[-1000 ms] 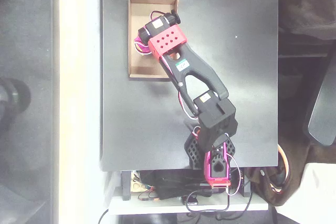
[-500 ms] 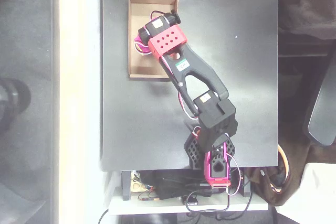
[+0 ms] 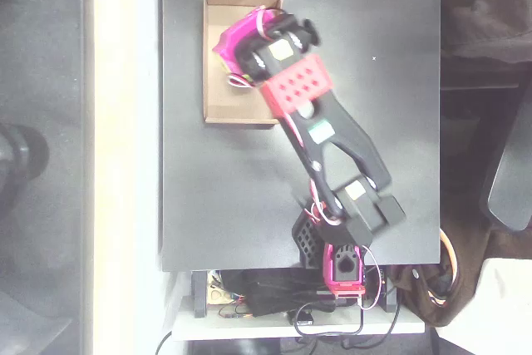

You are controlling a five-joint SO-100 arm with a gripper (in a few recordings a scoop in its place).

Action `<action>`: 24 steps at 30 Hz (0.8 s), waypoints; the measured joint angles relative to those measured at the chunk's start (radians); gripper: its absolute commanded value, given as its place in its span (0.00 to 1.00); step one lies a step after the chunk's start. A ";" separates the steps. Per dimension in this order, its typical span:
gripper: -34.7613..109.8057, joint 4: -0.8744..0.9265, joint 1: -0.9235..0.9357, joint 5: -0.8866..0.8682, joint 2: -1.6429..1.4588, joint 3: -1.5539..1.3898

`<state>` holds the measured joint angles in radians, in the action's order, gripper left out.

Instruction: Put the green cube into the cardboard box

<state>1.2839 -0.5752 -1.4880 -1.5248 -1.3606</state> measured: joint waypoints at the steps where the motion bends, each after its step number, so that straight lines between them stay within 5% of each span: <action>1: 0.46 0.000 0.008 0.000 -0.035 0.000; 24: 0.46 0.000 0.394 -0.006 -0.568 0.000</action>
<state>1.2839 -0.1810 -1.4941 -2.0923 -1.3606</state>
